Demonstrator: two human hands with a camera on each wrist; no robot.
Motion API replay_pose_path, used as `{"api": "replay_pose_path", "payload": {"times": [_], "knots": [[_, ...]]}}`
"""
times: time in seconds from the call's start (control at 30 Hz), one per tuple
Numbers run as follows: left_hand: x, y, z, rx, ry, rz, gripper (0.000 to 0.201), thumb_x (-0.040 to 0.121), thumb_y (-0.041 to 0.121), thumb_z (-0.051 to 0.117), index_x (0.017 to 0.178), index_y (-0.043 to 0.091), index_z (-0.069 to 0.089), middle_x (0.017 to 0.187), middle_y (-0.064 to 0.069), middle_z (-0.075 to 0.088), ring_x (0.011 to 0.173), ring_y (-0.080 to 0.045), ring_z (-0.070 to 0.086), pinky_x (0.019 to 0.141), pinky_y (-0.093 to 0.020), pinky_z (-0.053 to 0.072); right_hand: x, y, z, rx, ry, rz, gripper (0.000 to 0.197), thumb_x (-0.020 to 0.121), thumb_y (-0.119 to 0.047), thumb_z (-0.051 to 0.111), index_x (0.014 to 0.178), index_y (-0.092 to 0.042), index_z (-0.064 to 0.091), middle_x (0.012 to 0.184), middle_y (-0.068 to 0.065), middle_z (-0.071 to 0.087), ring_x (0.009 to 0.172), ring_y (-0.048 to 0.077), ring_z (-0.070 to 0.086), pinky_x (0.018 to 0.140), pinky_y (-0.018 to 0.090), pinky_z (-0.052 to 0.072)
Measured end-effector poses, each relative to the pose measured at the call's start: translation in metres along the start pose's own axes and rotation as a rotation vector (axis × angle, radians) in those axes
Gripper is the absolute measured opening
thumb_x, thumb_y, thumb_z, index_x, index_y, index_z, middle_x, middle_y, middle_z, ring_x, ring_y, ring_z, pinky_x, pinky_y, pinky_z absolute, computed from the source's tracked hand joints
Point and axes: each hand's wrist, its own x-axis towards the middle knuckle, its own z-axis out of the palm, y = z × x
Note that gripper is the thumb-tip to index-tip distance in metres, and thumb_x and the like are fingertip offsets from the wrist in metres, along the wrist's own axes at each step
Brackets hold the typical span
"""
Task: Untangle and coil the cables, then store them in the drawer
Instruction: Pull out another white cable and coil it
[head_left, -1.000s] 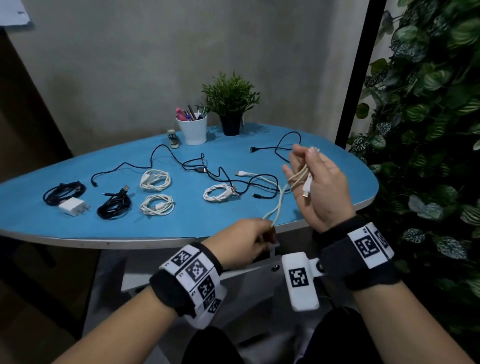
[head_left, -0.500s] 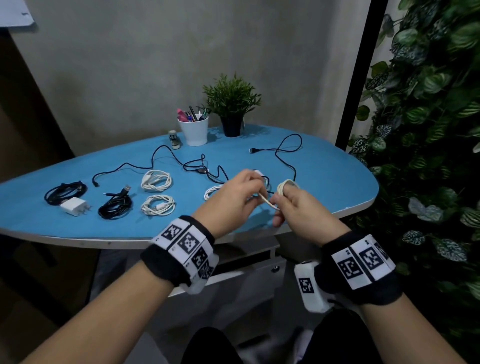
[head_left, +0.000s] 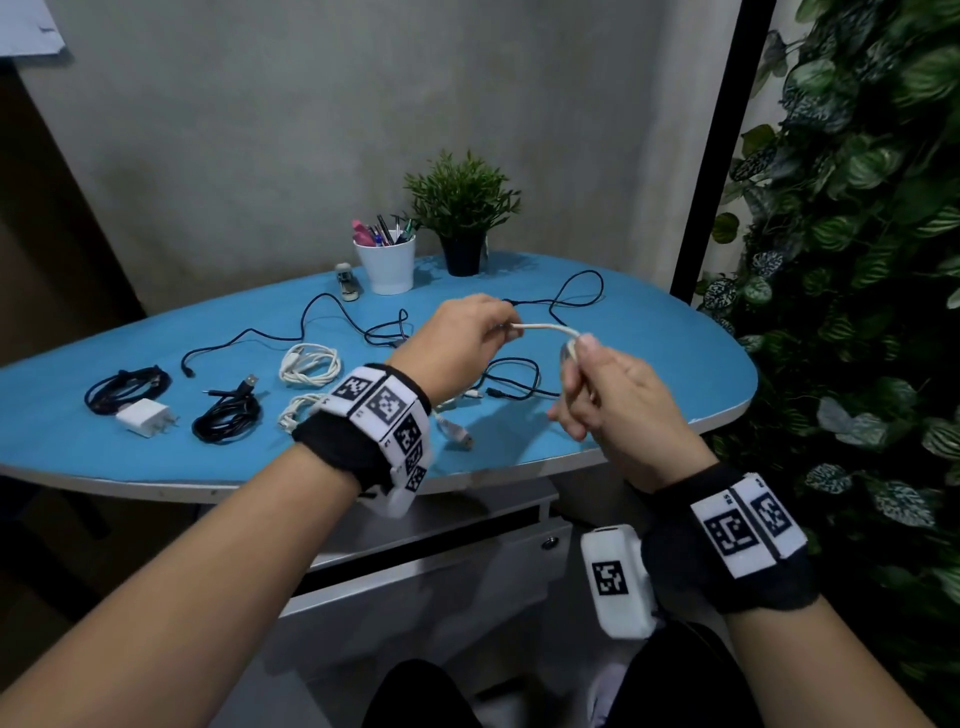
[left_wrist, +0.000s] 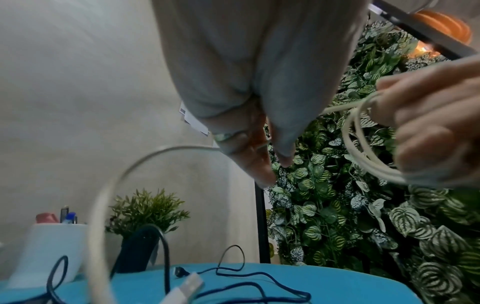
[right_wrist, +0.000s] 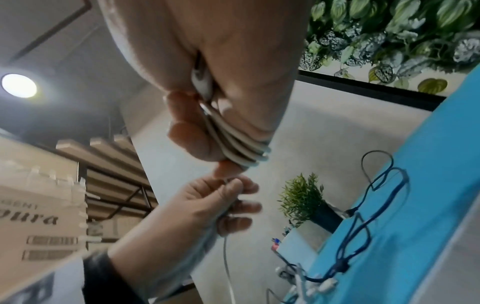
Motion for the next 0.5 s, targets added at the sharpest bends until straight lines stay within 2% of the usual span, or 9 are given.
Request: {"api": "replay_pose_path", "payload": {"times": [0.07, 0.13, 0.2, 0.23, 0.3, 0.37, 0.43, 0.5], "knots": [[-0.006, 0.007, 0.003, -0.071, -0.061, -0.087, 0.014, 0.094, 0.016, 0.051, 0.095, 0.014, 0.065, 0.081, 0.004, 0.062, 0.071, -0.014, 0.062, 0.071, -0.034, 0.053, 0.002, -0.009, 0.000, 0.153, 0.011, -0.041, 0.042, 0.100, -0.036, 0.032, 0.068, -0.012, 0.046, 0.042, -0.001, 0.034, 0.043, 0.019, 0.041, 0.069, 0.032, 0.050], [-0.016, 0.015, 0.008, -0.185, -0.112, -0.170, 0.016, 0.094, 0.010, 0.047, 0.090, 0.016, 0.062, 0.071, 0.011, 0.059, 0.056, -0.006, 0.062, 0.058, -0.030, 0.055, 0.004, -0.017, 0.001, 0.319, 0.021, -0.063, 0.041, 0.102, -0.031, 0.028, 0.070, -0.010, 0.043, 0.046, 0.002, 0.050, 0.046, 0.018, 0.049, 0.063, 0.029, 0.049], [-0.027, 0.022, 0.014, -0.243, -0.174, -0.189, 0.020, 0.094, 0.005, 0.043, 0.090, 0.016, 0.059, 0.074, 0.008, 0.061, 0.047, -0.004, 0.060, 0.047, -0.023, 0.051, 0.004, -0.024, 0.002, 0.454, 0.019, -0.064, 0.040, 0.102, -0.029, 0.026, 0.071, -0.009, 0.042, 0.066, 0.010, 0.068, 0.057, 0.019, 0.063, 0.060, 0.027, 0.052], [-0.033, 0.025, 0.017, -0.259, -0.207, -0.188, 0.020, 0.095, 0.005, 0.041, 0.092, 0.017, 0.057, 0.081, 0.005, 0.063, 0.047, -0.006, 0.060, 0.044, -0.020, 0.048, 0.004, -0.026, 0.002, 0.503, 0.018, -0.054, 0.040, 0.101, -0.030, 0.027, 0.071, -0.008, 0.043, 0.081, 0.014, 0.071, 0.067, 0.021, 0.068, 0.061, 0.027, 0.054], [-0.043, 0.030, 0.023, -0.278, -0.258, -0.192, 0.018, 0.096, 0.008, 0.039, 0.094, 0.018, 0.054, 0.092, 0.001, 0.063, 0.049, -0.015, 0.062, 0.040, -0.017, 0.043, 0.003, -0.028, 0.005, 0.577, 0.024, -0.036, 0.041, 0.101, -0.031, 0.028, 0.072, -0.008, 0.046, 0.106, 0.019, 0.068, 0.091, 0.025, 0.069, 0.070, 0.029, 0.057], [-0.052, 0.033, 0.028, -0.304, -0.292, -0.199, 0.014, 0.097, 0.009, 0.040, 0.096, 0.017, 0.052, 0.093, -0.003, 0.061, 0.050, -0.020, 0.061, 0.041, -0.015, 0.040, 0.003, -0.028, 0.008, 0.627, 0.048, -0.025, 0.040, 0.101, -0.030, 0.030, 0.075, -0.007, 0.051, 0.120, 0.021, 0.062, 0.108, 0.027, 0.064, 0.084, 0.034, 0.056], [-0.062, 0.038, 0.030, -0.318, -0.310, -0.196, 0.012, 0.096, 0.009, 0.041, 0.096, 0.017, 0.050, 0.091, -0.003, 0.058, 0.048, -0.016, 0.057, 0.043, -0.014, 0.041, 0.002, -0.026, 0.011, 0.630, 0.078, -0.024, 0.038, 0.101, -0.028, 0.032, 0.079, -0.006, 0.055, 0.125, 0.018, 0.060, 0.116, 0.024, 0.060, 0.096, 0.038, 0.050], [-0.072, 0.040, 0.032, -0.303, -0.318, -0.181, 0.010, 0.097, 0.010, 0.042, 0.096, 0.016, 0.050, 0.088, -0.001, 0.057, 0.045, -0.012, 0.054, 0.045, -0.015, 0.042, 0.002, -0.023, 0.013, 0.576, 0.102, -0.044, 0.035, 0.100, -0.025, 0.035, 0.081, -0.006, 0.057, 0.125, 0.012, 0.060, 0.122, 0.020, 0.055, 0.102, 0.037, 0.045]]}}
